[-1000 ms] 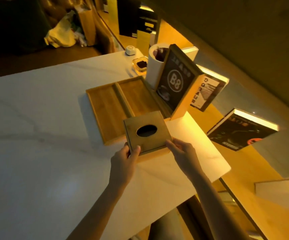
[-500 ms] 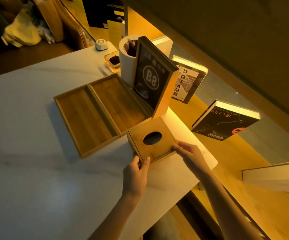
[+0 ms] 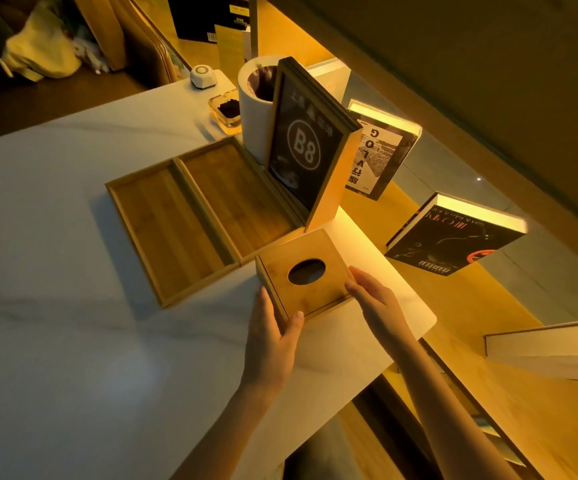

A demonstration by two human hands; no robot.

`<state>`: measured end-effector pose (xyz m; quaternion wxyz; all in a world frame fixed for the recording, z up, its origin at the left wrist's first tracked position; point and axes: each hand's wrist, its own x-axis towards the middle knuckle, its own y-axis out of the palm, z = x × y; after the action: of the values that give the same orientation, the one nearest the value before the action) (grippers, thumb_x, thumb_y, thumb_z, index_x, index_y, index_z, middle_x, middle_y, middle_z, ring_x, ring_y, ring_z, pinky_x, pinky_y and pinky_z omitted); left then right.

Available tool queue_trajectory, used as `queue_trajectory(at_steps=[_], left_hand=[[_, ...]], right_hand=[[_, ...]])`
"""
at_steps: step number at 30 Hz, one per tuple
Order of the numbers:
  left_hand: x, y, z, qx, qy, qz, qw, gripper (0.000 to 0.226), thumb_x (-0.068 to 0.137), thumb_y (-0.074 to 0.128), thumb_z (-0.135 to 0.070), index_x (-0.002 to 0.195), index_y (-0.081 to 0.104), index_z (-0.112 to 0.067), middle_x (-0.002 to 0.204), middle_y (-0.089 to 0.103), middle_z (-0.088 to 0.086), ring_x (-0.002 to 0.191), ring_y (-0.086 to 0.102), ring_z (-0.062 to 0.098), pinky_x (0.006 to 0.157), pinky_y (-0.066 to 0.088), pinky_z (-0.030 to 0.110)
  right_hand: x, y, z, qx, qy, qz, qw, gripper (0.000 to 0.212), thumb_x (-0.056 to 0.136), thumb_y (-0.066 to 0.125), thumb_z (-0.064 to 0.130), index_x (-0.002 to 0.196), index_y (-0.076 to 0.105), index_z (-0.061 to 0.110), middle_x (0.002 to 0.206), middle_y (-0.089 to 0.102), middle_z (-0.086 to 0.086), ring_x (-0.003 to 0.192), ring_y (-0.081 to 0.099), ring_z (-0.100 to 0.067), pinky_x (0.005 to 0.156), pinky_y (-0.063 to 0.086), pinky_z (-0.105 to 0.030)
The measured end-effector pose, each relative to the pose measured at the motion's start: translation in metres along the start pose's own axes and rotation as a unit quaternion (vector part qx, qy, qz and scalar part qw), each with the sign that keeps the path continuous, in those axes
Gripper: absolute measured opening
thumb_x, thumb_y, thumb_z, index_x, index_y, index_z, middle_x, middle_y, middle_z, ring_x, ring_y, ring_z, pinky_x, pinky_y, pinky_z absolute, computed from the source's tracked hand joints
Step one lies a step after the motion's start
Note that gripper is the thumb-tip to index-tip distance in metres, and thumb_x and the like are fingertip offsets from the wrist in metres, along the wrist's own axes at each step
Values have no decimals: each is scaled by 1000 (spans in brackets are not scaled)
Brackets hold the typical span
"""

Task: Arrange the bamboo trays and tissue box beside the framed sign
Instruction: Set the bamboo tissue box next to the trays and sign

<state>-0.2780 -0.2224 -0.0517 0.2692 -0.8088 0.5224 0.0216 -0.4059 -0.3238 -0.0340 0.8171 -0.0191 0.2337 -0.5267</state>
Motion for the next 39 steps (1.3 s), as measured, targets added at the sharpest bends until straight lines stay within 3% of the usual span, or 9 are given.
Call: queue_trajectory(at_steps=[3, 7, 10, 13, 16, 23, 27, 31, 39], left_hand=[[5, -7, -3, 99, 75, -15, 992, 84, 81, 48, -51, 140, -5, -24, 156, -6, 1, 141, -1, 15, 108, 20, 26], [32, -24, -3, 198, 134, -11, 971, 84, 76, 33, -59, 140, -8, -23, 152, -18, -3, 136, -15, 11, 113, 8, 35], [50, -37, 0, 267, 165, 3, 949, 78, 78, 27, -59, 132, -17, -26, 143, -23, -7, 135, -18, 11, 111, -3, 34], [58, -44, 7, 305, 176, 29, 935, 73, 79, 24, -59, 129, -20, -26, 142, -22, -6, 135, -18, 11, 113, -3, 35], [59, -45, 11, 311, 170, 47, 934, 76, 79, 21, -59, 133, -19, -23, 149, -16, -2, 134, -17, 10, 112, -3, 31], [56, -39, 11, 307, 172, 28, 936, 80, 78, 21, -60, 137, -12, -19, 143, -18, -5, 133, -15, 10, 110, -1, 28], [52, -35, 10, 298, 160, 12, 941, 81, 78, 23, -59, 140, -7, -16, 154, -6, 5, 132, -14, 10, 110, 0, 28], [48, -32, 10, 280, 155, 4, 947, 81, 78, 25, -58, 140, -6, -15, 155, -3, 7, 141, -6, 17, 111, 3, 29], [45, -35, 14, 286, 206, -5, 936, 76, 81, 21, -62, 136, -8, -18, 146, -9, -2, 137, -6, 14, 114, 9, 34]], right_hand=[[-1, 9, -5, -53, 9, -95, 994, 47, 92, 45, 32, 136, 35, 19, 145, 39, -5, 131, 37, -24, 106, 33, -44], [-17, 25, -10, -49, 21, -197, 979, 57, 91, 47, 33, 141, 24, 21, 151, 27, -5, 138, 27, -25, 110, 26, -47], [-35, 43, -19, -132, -19, -196, 971, 67, 91, 42, 42, 143, 5, 24, 156, 6, 0, 143, 7, -19, 114, 12, -40], [-45, 62, -30, -291, -64, -152, 942, 67, 86, 14, 59, 137, -17, 29, 148, -22, 8, 139, -19, -13, 113, -11, -33], [-47, 72, -35, -344, -54, -133, 928, 72, 76, -9, 68, 134, -26, 29, 144, -31, 10, 134, -31, -11, 109, -23, -29], [-44, 65, -34, -403, -39, -105, 908, 68, 76, -11, 63, 131, -29, 28, 139, -37, 11, 133, -31, -15, 112, -16, -35], [-43, 58, -33, -413, -46, -92, 905, 69, 73, -16, 66, 131, -28, 29, 137, -38, 13, 131, -34, -12, 109, -25, -29], [-42, 54, -34, -421, -52, -84, 902, 65, 78, -7, 63, 130, -29, 31, 136, -39, 15, 130, -36, -10, 102, -33, -24], [-43, 61, -22, -380, -43, -97, 919, 64, 84, 3, 59, 133, -22, 27, 143, -28, 9, 136, -25, -14, 113, -14, -34]])
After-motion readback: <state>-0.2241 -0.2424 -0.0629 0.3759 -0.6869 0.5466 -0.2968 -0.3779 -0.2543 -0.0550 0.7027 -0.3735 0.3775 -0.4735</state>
